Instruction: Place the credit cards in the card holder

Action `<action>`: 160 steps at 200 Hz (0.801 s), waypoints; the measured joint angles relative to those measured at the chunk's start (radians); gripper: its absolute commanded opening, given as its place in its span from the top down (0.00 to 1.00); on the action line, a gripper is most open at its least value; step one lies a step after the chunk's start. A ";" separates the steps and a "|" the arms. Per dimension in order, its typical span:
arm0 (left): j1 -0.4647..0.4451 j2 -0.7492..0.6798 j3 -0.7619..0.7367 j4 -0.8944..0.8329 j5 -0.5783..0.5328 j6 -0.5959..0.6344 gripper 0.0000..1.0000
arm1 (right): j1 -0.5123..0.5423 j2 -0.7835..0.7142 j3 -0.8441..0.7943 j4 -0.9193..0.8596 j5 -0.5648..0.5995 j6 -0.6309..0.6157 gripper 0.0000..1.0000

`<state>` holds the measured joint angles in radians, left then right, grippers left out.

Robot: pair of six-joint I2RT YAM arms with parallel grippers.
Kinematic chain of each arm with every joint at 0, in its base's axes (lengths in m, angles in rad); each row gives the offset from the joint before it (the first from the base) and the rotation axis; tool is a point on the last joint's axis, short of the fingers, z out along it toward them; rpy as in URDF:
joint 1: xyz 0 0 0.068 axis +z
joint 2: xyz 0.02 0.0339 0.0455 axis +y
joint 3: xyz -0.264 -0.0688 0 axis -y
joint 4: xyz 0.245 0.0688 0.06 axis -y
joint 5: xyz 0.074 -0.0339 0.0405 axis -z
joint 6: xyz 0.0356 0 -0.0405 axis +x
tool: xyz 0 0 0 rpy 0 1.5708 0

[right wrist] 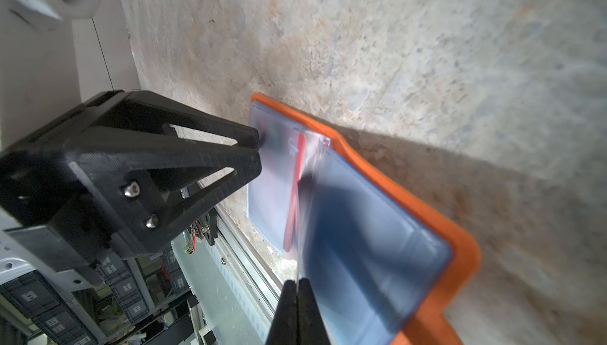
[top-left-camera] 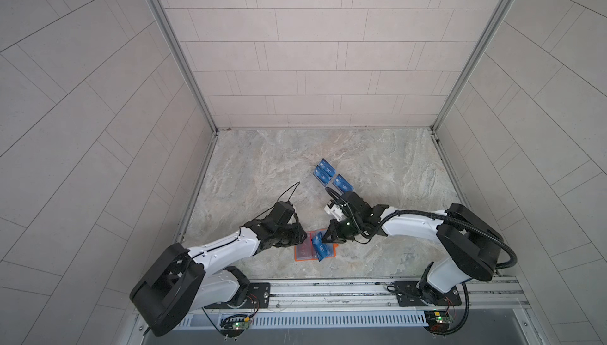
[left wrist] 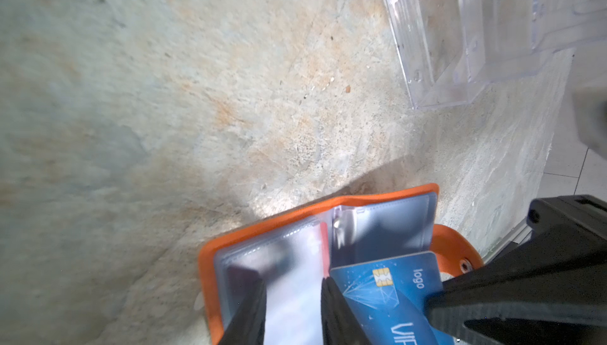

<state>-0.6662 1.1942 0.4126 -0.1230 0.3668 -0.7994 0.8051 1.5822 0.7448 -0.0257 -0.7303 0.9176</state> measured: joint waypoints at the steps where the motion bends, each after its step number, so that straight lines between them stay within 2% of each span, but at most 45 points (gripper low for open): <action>1: 0.000 0.000 0.000 0.000 0.000 0.000 0.67 | 0.000 0.000 0.000 0.000 0.000 0.000 1.00; 160: -0.002 0.000 -0.002 0.003 -0.002 0.000 0.67 | 0.008 0.022 0.006 0.002 -0.012 0.000 1.00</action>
<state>-0.6682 1.1938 0.4110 -0.1200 0.3649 -0.7998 0.8131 1.6043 0.7513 -0.0238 -0.7422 0.9180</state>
